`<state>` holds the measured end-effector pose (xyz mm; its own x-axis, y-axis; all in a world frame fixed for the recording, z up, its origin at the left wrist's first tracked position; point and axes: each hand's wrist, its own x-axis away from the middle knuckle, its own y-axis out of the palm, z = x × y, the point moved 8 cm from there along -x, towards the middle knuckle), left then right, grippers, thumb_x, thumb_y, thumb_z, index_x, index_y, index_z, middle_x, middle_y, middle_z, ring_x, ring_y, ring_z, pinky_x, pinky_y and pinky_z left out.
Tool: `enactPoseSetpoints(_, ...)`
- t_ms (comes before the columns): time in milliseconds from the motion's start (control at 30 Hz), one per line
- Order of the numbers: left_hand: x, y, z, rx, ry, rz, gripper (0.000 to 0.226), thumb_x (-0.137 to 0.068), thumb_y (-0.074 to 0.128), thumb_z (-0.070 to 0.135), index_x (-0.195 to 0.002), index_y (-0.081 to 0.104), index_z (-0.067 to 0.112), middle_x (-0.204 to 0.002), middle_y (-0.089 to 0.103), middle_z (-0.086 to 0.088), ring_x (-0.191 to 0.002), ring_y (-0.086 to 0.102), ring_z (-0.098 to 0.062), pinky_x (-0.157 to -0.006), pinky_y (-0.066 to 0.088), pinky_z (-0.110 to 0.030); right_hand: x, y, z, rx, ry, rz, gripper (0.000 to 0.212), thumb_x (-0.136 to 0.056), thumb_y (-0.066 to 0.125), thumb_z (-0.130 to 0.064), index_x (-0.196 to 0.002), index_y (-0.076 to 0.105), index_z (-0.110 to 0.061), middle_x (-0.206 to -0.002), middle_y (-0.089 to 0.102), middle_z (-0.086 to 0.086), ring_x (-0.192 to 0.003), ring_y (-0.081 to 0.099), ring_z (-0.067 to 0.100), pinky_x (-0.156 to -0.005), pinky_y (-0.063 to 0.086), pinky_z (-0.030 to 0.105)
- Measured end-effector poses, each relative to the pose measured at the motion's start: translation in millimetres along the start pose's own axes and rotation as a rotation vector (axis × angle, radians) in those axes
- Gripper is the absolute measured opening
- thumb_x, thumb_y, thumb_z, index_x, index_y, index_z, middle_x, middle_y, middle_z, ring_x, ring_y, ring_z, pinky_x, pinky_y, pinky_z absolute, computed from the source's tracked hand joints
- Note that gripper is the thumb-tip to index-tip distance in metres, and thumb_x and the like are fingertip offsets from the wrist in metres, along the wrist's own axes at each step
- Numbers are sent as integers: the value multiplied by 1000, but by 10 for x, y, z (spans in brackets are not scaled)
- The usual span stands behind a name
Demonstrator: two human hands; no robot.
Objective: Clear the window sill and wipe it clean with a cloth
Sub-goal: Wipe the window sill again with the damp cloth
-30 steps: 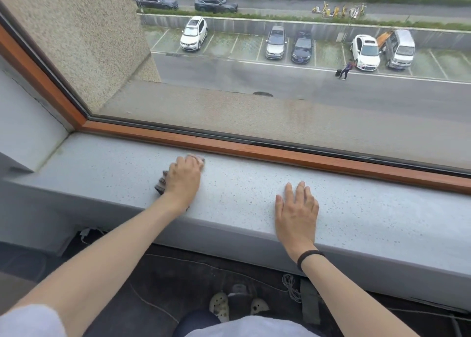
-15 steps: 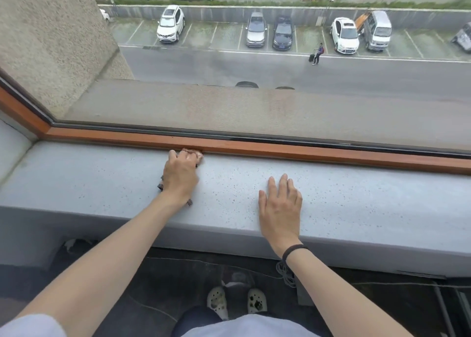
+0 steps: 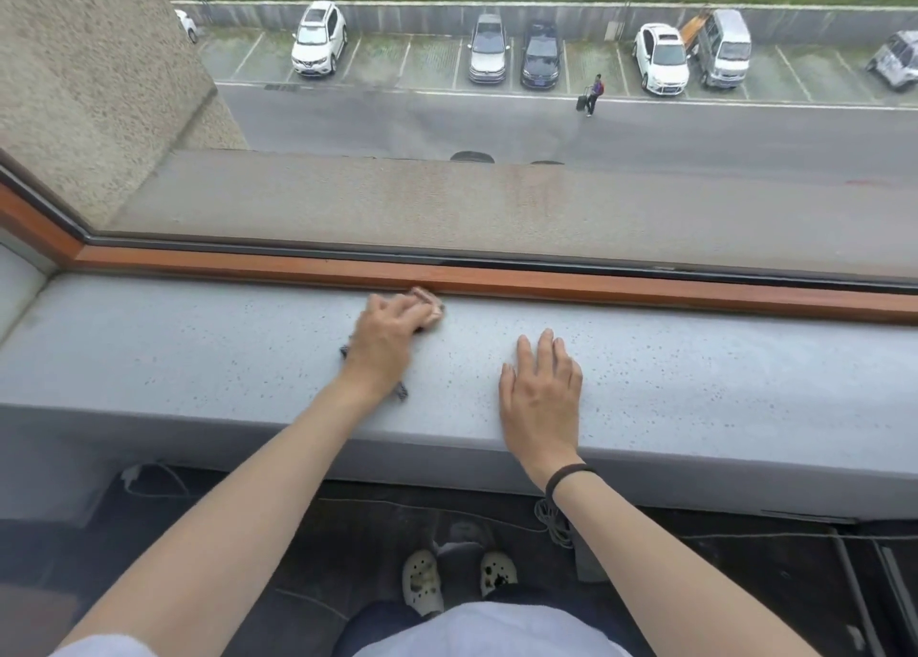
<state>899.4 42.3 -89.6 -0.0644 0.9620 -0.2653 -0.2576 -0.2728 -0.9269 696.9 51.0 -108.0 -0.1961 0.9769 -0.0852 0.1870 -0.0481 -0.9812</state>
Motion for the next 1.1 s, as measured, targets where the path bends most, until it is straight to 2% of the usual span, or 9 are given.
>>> enactPoseSetpoints(100, 52, -63, -403, 124, -227, 5, 36, -89, 53, -1, -116, 68, 18, -119, 64, -4, -89, 44, -33, -78, 43, -40, 15, 8, -7, -38, -6, -9, 56, -95, 17, -35, -135, 46, -10, -142, 42, 20, -131, 39, 34, -107, 35, 46)
enactPoseSetpoints(200, 39, -14, -68, 139, -307, -16, 32, -96, 47, 16, -122, 63, 24, -126, 58, 2, -96, 38, -26, -76, 29, -30, 18, -48, 13, -167, 6, 40, 53, -95, 18, -32, -132, 48, -10, -142, 43, 17, -131, 39, 31, -108, 33, 44)
enactPoseSetpoints(333, 416, 254, 1155, 146, 127, -163, 35, -94, 45, 11, -123, 56, 26, -132, 52, 7, -94, 36, -20, -76, 38, -31, 55, -212, 259, -567, 144, 189, 33, -94, 41, -7, -124, 55, -5, -141, 43, 14, -127, 40, 25, -108, 28, 33)
enactPoseSetpoints(433, 522, 287, 1200, 72, 332, -225, 58, -87, 45, -3, -137, 43, 29, -141, 40, 9, -103, 37, -21, -84, 38, -32, 115, -312, 464, -518, 211, 206, 36, -87, 45, 2, -119, 58, -7, -137, 48, 12, -127, 42, 25, -106, 27, 30)
enactPoseSetpoints(567, 88, 194, 323, -32, -55, -181, 54, -94, 39, 4, -143, 36, 27, -150, 33, 5, -120, 35, -27, -97, 32, -39, 228, -330, 730, -418, 283, 152, 37, -87, 47, 0, -121, 57, -12, -140, 46, 9, -131, 37, 23, -109, 27, 35)
enactPoseSetpoints(667, 83, 173, 486, 21, -191, -111, 43, -95, 39, 6, -134, 45, 21, -142, 41, 0, -122, 36, -24, -101, 30, -38, 315, -273, 810, -356, 246, 116, 36, -88, 49, 0, -121, 57, -12, -142, 44, 9, -132, 35, 24, -110, 26, 36)
enactPoseSetpoints(800, 446, 398, 1527, 135, 168, -155, 49, -90, 35, 2, -135, 43, 20, -141, 40, 4, -127, 35, -18, -108, 31, -38, 339, -213, 803, -286, 170, 104, 33, -86, 53, -1, -116, 61, -10, -137, 48, 12, -129, 40, 27, -108, 30, 40)
enactPoseSetpoints(900, 365, 485, 1483, 120, 367, -227, 53, -91, 42, 2, -142, 41, 16, -149, 37, 2, -132, 38, -27, -105, 32, -41, 332, -218, 773, -259, 143, 117, 33, -84, 56, -2, -116, 61, -9, -135, 51, 12, -127, 43, 29, -106, 33, 42)
enactPoseSetpoints(1100, -174, 387, 1114, 23, -96, -149, 56, -92, 34, 3, -143, 35, 24, -150, 31, 10, -113, 33, -24, -93, 28, -33, 290, -297, 761, -250, 120, 104, 42, -84, 49, -1, -125, 53, -8, -128, 56, 10, -120, 49, 26, -103, 38, 40)
